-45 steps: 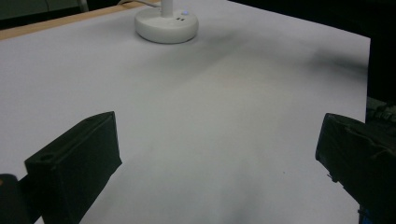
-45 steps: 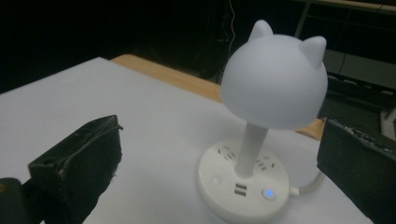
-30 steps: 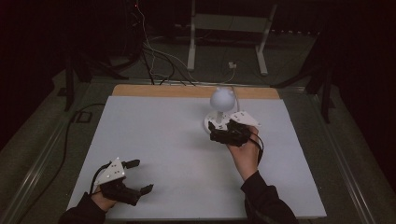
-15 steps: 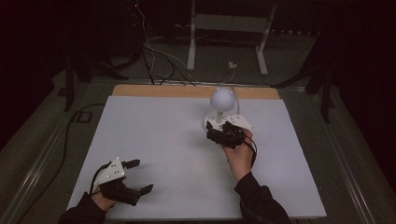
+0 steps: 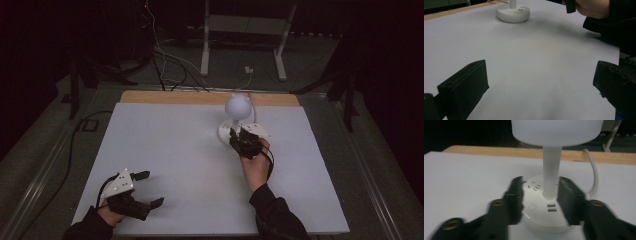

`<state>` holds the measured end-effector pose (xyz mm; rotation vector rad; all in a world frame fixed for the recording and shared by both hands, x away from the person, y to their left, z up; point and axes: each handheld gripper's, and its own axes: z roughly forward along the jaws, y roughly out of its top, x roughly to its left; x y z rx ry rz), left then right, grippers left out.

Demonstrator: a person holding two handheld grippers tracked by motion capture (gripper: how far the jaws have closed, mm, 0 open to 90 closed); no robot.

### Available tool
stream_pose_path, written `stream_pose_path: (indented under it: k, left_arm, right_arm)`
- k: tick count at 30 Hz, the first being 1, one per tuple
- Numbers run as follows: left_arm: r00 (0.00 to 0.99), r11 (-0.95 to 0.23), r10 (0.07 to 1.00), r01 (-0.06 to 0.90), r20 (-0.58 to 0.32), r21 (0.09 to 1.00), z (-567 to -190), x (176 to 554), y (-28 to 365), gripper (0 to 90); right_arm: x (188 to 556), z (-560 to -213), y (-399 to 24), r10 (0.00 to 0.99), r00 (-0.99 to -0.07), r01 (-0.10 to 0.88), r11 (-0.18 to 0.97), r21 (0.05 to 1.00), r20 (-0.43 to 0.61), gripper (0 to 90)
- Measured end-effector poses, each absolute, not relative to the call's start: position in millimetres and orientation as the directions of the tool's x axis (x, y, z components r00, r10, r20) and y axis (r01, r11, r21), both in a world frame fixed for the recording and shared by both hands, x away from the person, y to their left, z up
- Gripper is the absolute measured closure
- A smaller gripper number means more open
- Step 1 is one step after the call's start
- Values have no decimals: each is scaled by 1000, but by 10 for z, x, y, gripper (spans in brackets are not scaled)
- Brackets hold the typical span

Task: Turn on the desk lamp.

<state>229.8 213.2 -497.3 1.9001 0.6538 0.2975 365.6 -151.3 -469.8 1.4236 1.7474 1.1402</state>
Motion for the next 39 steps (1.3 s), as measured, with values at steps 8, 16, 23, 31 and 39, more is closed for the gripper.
stream_pose_path:
  k: [8, 16, 23, 31, 39]
  left_arm:
    - [821, -289, 563, 301, -92, 909, -4971, 2296, 2130, 4]
    - [820, -293, 565, 304, -92, 907, -4974, 2297, 2127, 4]
    - [820, -292, 565, 305, -94, 906, -4978, 2300, 2126, 4]
    - [819, -288, 566, 306, -96, 908, -4975, 2301, 2131, 4]
    - [819, -289, 565, 305, -95, 907, -4974, 2297, 2131, 4]
  right_arm:
    - [3706, -4774, -1515, 965, -258, 462, 74, 884, 54, 820]
    - [3797, -4896, -1503, 961, -273, 507, 112, 854, 36, 900]
    - [3859, -4993, -1469, 958, -288, 518, 166, 839, -11, 900]
    - [3938, -5050, -1408, 953, -301, 526, 193, 828, -31, 900]
    - [4010, -5076, -1369, 952, -304, 535, 195, 822, -28, 900]
